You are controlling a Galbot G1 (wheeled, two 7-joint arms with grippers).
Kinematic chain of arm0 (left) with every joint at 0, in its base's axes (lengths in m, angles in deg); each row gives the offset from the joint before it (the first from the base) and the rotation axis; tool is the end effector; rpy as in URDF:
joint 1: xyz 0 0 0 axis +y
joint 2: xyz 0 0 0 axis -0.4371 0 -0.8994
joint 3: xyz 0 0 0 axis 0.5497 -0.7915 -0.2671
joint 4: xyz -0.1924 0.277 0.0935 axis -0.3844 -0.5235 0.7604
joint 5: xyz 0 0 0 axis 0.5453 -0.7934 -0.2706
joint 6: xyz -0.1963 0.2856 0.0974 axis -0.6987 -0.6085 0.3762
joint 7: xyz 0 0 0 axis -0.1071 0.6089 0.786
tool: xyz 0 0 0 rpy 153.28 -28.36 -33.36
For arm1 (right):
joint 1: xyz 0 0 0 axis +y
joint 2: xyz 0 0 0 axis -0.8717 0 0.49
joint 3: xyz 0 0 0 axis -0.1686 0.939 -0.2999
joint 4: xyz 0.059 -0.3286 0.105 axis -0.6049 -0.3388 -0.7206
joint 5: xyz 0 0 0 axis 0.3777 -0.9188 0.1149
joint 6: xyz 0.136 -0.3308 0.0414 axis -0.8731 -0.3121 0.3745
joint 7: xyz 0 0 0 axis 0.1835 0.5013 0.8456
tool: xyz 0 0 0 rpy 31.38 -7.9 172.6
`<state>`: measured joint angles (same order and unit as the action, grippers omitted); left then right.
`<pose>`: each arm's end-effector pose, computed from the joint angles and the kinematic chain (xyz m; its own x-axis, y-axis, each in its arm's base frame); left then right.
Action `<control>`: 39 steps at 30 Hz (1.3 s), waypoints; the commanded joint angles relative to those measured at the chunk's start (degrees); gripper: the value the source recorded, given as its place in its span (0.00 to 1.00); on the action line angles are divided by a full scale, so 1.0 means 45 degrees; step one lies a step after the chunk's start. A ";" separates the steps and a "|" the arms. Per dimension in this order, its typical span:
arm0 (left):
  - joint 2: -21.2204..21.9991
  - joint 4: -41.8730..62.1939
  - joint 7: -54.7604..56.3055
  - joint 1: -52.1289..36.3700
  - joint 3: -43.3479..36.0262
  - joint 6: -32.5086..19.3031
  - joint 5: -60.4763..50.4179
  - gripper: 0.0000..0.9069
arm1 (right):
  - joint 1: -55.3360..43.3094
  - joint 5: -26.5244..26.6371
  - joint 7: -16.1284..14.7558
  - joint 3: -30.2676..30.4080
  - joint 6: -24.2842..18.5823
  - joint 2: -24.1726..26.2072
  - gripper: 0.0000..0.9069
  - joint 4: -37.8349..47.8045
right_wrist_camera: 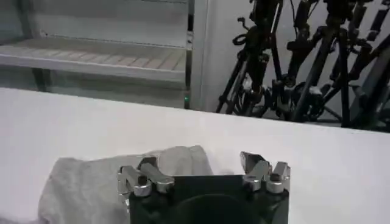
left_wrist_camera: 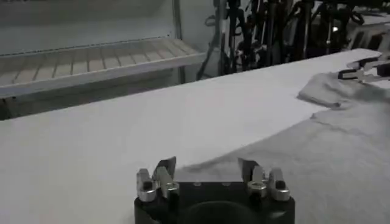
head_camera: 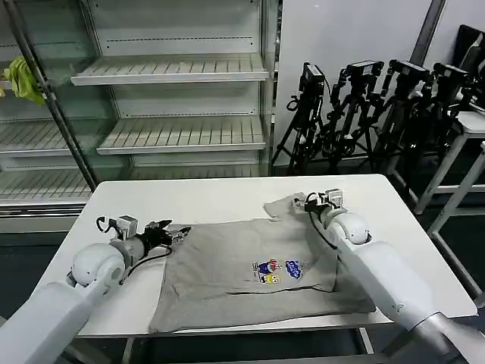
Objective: Fold and organize the clothes.
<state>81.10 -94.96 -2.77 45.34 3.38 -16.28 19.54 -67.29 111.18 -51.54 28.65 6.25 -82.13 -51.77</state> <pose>0.4094 0.1156 -0.2187 -0.7884 0.3313 0.5183 0.3911 0.9203 0.0067 0.5292 -0.0439 -0.2552 -0.8936 -0.1555 0.4211 -0.1995 0.9779 -0.0622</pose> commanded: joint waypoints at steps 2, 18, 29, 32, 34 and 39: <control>0.0160 0.1268 -0.0169 -0.0484 -0.0194 -0.0116 -0.0470 0.82 | 0.0009 -0.0245 -0.0063 -0.0039 -0.0165 -0.0269 1.00 0.0398; 0.0113 0.1478 -0.0373 -0.0167 -0.0157 -0.0222 -0.0809 0.91 | -0.0073 -0.0450 -0.0162 -0.0039 -0.0346 -0.0425 1.00 0.0803; 0.0222 0.1552 -0.0522 -0.0124 -0.0158 -0.0320 -0.0960 0.67 | -0.0018 -0.0613 -0.0227 -0.0053 -0.0394 -0.0494 0.88 0.0960; 0.0193 0.1530 -0.0555 -0.0117 -0.0161 -0.0347 -0.0973 0.56 | 0.0007 -0.0662 -0.0254 -0.0060 -0.0426 -0.0508 0.70 0.0964; 0.0170 0.1506 -0.0580 -0.0118 -0.0162 -0.0364 -0.0982 0.48 | 0.0027 -0.0676 -0.0273 -0.0071 -0.0436 -0.0520 0.61 0.0963; 0.0133 0.1491 -0.0635 -0.0114 -0.0161 -0.0409 -0.0997 0.37 | 0.0063 -0.0726 -0.0308 -0.0073 -0.0476 -0.0529 0.31 0.0963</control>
<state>81.81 -88.43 -5.51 44.78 2.71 -18.14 15.25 -67.03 107.99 -52.93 28.26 3.95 -84.46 -47.64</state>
